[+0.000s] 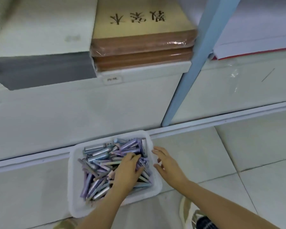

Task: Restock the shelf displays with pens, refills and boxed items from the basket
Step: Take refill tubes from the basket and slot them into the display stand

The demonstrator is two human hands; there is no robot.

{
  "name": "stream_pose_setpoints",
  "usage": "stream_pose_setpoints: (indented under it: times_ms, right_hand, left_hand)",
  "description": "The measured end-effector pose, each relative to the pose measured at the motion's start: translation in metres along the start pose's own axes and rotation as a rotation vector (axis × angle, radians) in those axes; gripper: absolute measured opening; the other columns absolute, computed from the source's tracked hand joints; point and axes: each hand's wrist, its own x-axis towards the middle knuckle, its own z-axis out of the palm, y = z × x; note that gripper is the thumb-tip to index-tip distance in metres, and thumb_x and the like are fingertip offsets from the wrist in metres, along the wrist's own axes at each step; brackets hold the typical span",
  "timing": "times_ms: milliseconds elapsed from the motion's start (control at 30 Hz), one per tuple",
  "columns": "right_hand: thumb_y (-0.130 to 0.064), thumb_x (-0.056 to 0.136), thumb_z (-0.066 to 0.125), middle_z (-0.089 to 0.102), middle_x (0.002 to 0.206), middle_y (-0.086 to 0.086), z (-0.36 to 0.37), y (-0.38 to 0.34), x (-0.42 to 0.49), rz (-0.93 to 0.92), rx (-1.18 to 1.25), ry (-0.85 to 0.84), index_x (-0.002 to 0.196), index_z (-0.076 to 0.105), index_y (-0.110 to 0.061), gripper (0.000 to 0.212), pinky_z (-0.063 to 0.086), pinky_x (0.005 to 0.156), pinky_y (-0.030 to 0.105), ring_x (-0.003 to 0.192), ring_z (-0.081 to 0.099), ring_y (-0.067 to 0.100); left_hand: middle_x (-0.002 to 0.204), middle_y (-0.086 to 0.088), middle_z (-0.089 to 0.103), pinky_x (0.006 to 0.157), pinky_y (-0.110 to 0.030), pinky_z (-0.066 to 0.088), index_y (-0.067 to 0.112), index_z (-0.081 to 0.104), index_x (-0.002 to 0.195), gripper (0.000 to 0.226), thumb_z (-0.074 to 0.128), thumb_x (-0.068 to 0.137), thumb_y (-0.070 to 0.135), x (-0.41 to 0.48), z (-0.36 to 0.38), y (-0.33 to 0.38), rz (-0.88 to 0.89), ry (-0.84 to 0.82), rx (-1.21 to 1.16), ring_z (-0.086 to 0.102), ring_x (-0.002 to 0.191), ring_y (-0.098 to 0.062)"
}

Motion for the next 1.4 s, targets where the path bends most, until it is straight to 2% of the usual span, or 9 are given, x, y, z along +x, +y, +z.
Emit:
stream_pose_setpoints:
  times_ms: [233,367,600,733,900,1000,1133,1267,1400]
  right_hand:
    - [-0.016,0.089,0.066,0.046,0.137,-0.002,-0.007,0.009,0.006,-0.103,-0.028,0.072,0.127,0.057,-0.011,0.039,0.046,0.078,0.016,0.092,0.054,0.006]
    - [-0.017,0.089,0.065,0.054,0.127,0.000,-0.016,-0.003,0.020,-0.128,-0.029,0.175,0.119,0.063,-0.015,0.030,0.041,0.092,0.019,0.113,0.051,0.011]
    - [-0.008,0.091,0.057,0.050,0.135,0.004,-0.001,-0.048,0.067,-0.181,-0.096,-0.037,0.132,0.051,-0.013,0.041,0.041,0.096,0.028,0.121,0.046,0.018]
    - [-0.008,0.089,0.057,0.045,0.141,0.008,0.021,-0.059,0.086,-0.144,-0.297,-0.213,0.139,0.043,-0.011,0.052,0.034,0.105,0.032,0.129,0.038,0.023]
    - [-0.010,0.087,0.059,0.044,0.134,0.005,0.038,-0.063,0.093,-0.189,-0.537,-0.173,0.129,0.048,-0.012,0.043,0.038,0.094,0.033,0.122,0.038,0.022]
    - [-0.016,0.091,0.057,0.047,0.127,0.005,0.037,-0.063,0.094,-0.212,-0.627,-0.197,0.121,0.051,-0.011,0.031,0.042,0.087,0.034,0.120,0.040,0.022]
    - [-0.029,0.093,0.059,0.057,0.109,0.006,0.031,-0.067,0.095,-0.184,-0.447,-0.167,0.106,0.057,-0.010,0.023,0.040,0.074,0.033,0.105,0.051,0.023]
    - [-0.033,0.090,0.066,0.057,0.074,-0.005,0.021,-0.080,0.091,-0.075,-0.106,-0.163,0.078,0.054,-0.018,0.023,0.037,0.059,0.024,0.069,0.053,0.011]
    - [-0.031,0.084,0.073,0.068,0.074,-0.009,0.017,-0.103,0.076,-0.013,0.224,-0.304,0.064,0.056,-0.035,0.027,0.049,0.065,0.020,0.070,0.064,0.003]
  left_hand:
    - [0.105,0.004,0.057,0.083,-0.028,0.046,0.019,0.063,0.108,0.025,0.072,0.084,0.019,0.002,0.006,0.003,-0.037,0.096,-0.097,0.054,0.099,-0.014]
    - [0.087,0.009,0.068,0.074,-0.018,0.051,0.019,0.067,0.091,0.010,0.072,0.084,0.012,-0.005,-0.008,-0.002,-0.105,0.121,-0.486,0.063,0.082,-0.004]
    - [0.100,-0.013,0.064,0.082,-0.035,0.053,0.013,0.058,0.105,0.009,0.053,0.098,0.009,-0.019,-0.041,-0.036,-0.453,0.416,-1.282,0.064,0.088,-0.027]
    - [0.085,-0.012,0.060,0.061,-0.031,0.053,0.013,0.054,0.104,0.010,0.044,0.102,0.011,-0.031,-0.051,-0.059,-0.544,0.509,-1.329,0.061,0.072,-0.026]
    - [0.090,-0.021,0.058,0.084,-0.050,0.052,0.005,0.056,0.105,0.017,0.055,0.097,0.020,-0.043,-0.055,-0.068,-0.520,0.454,-1.376,0.059,0.082,-0.032]
    - [0.078,-0.021,0.064,0.073,-0.040,0.058,-0.003,0.061,0.100,0.026,0.055,0.096,0.022,-0.048,-0.058,-0.065,-0.481,0.385,-1.415,0.065,0.069,-0.027]
    - [0.067,-0.008,0.064,0.062,-0.034,0.055,0.003,0.064,0.095,0.026,0.049,0.098,0.024,-0.050,-0.058,-0.060,-0.493,0.405,-1.453,0.062,0.058,-0.020]
    - [0.075,-0.010,0.061,0.059,-0.029,0.053,0.004,0.058,0.094,0.029,0.044,0.101,0.029,-0.047,-0.059,-0.056,-0.495,0.409,-1.458,0.058,0.060,-0.018]
    - [0.098,-0.021,0.068,0.083,-0.037,0.054,0.001,0.063,0.107,0.048,0.061,0.088,0.044,-0.042,-0.059,-0.047,-0.435,0.244,-1.394,0.066,0.089,-0.030]
